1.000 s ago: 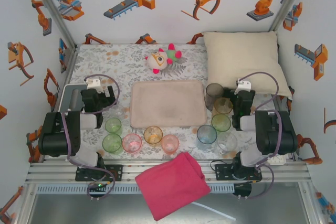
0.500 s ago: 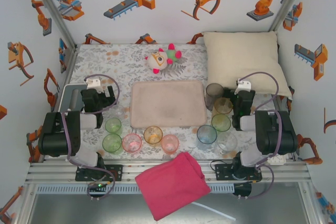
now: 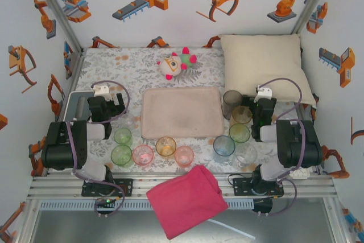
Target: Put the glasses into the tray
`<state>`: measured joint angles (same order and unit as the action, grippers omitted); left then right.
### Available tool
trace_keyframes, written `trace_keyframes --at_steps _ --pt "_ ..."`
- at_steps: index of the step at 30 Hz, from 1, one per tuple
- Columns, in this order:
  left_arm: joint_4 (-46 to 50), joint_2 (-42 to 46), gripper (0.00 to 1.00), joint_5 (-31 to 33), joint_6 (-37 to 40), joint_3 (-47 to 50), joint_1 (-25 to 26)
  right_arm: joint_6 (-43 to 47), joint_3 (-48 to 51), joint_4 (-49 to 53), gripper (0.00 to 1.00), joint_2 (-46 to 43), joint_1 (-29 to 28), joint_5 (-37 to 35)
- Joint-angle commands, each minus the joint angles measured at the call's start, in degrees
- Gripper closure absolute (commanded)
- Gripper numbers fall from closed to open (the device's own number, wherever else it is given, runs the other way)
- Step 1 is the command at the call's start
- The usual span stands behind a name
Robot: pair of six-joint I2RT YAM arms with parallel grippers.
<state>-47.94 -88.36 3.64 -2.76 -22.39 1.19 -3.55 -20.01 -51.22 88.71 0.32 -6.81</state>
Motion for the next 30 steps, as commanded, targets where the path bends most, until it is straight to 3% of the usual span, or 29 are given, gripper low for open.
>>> trace_keyframes --at_steps 1,23,30 --pt "0.27 -0.06 0.03 0.30 0.61 -1.07 0.22 0.19 -1.28 -0.43 0.01 -0.20 0.39 0.57" --pt "0.36 -0.06 0.03 0.23 0.66 -1.16 0.22 0.09 -1.30 -0.42 0.01 -0.25 0.38 0.52" --pt "0.43 0.10 0.03 0.24 0.65 -1.03 0.22 -1.23 0.16 -2.84 0.01 -0.37 0.38 -3.48"
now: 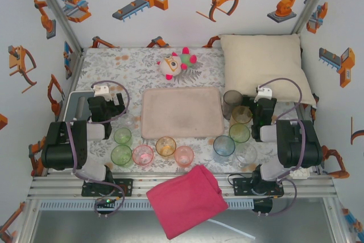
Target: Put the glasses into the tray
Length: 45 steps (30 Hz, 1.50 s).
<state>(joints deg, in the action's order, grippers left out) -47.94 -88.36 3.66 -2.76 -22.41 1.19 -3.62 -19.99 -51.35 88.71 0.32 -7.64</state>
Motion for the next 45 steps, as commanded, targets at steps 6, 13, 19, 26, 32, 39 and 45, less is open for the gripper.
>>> trace_keyframes --at_steps 6,13,19,26,32,39,45 --pt "1.40 0.49 0.03 -1.12 1.19 -1.44 0.30 -2.33 2.33 -3.15 0.01 -4.71 0.39 -5.47" --pt "7.04 2.43 0.03 3.72 1.61 -4.12 1.77 -2.23 2.62 5.37 0.01 -16.14 0.30 -6.42" --pt "14.46 4.97 0.03 3.68 2.56 -6.97 2.64 -0.36 2.33 17.16 0.01 -30.29 0.12 -9.58" --pt "23.47 9.16 0.03 3.38 3.11 -11.03 3.51 -2.80 1.58 30.12 0.01 -40.01 0.12 -11.71" --pt "34.89 14.18 0.03 0.88 3.31 -15.87 5.14 -9.77 -1.78 45.40 0.01 -47.50 0.12 -12.95" --pt "57.66 17.49 0.03 -1.44 4.10 -26.77 6.73 -21.41 -15.84 75.03 0.01 -51.38 0.12 -15.85" --pt "78.34 18.43 0.03 -3.83 6.23 -38.19 7.83 -31.15 -26.34 94.55 0.01 -46.56 0.12 -11.85"
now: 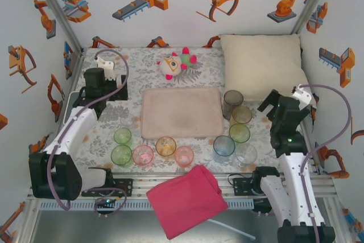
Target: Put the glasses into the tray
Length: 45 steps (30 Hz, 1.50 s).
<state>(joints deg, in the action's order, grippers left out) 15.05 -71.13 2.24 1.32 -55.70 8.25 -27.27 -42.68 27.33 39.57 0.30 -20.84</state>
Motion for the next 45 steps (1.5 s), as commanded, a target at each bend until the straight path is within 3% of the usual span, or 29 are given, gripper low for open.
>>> trace_keyframes --at_steps 1,6,12,20,27,32,34,38,41,45 --pt "19.12 0.90 0.03 -4.00 2.19 -7.46 0.79 -8.16 -5.53 19.33 0.01 4.08 0.14 2.05" --pt "34.75 -1.22 0.03 -11.94 4.15 -16.62 1.42 -10.17 -14.81 32.18 0.01 6.76 0.02 5.72" --pt "42.49 -2.89 0.03 -10.71 7.43 -21.27 4.58 -11.84 -21.50 42.27 0.01 7.10 0.06 11.56" --pt "44.96 -1.14 0.03 -8.31 9.62 -22.64 8.73 -4.81 -32.35 48.22 0.01 13.21 -0.81 23.52" --pt "45.13 1.29 0.03 -10.12 9.09 -23.81 9.73 -4.50 -39.75 49.12 0.01 19.58 -7.22 16.58" --pt "45.13 2.15 0.03 -10.70 9.59 -24.35 10.45 -6.48 -44.95 49.18 0.01 25.64 -21.68 3.53" --pt "45.24 2.31 0.03 -10.52 9.39 -24.92 10.69 -5.32 -48.69 48.78 0.01 27.48 -25.66 1.50" --pt "45.27 2.06 0.03 -10.78 8.73 -25.91 11.08 4.27 -48.57 37.37 0.01 24.45 -26.58 15.49" --pt "45.16 1.66 0.03 -11.45 8.22 -26.30 11.21 2.45 -40.30 28.68 0.01 20.48 -26.43 15.57" --pt "45.15 0.69 0.03 -12.19 7.61 -27.07 11.51 2.21 -44.31 37.06 0.07 27.61 -26.42 13.44"
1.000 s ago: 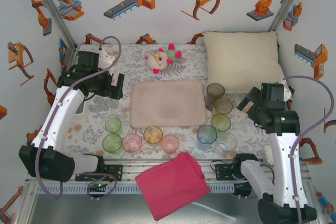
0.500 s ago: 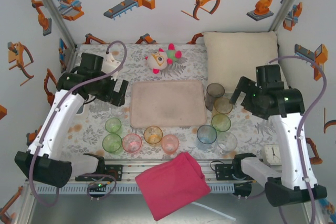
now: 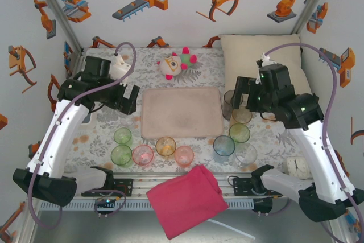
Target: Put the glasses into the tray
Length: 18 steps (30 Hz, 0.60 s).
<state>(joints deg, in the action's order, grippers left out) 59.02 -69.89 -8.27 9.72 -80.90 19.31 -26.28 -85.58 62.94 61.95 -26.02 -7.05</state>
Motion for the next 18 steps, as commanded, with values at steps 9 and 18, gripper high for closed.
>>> trace_keyframes --at_steps 9,18 --pt "1.27 -2.57 0.03 -2.62 -1.57 -4.41 1.58 -0.87 -6.90 6.43 0.17 15.28 1.60 -9.02" --pt "1.98 -3.74 0.03 -2.27 -1.57 -5.05 2.22 1.06 -4.42 -1.14 0.40 20.20 13.49 5.48"
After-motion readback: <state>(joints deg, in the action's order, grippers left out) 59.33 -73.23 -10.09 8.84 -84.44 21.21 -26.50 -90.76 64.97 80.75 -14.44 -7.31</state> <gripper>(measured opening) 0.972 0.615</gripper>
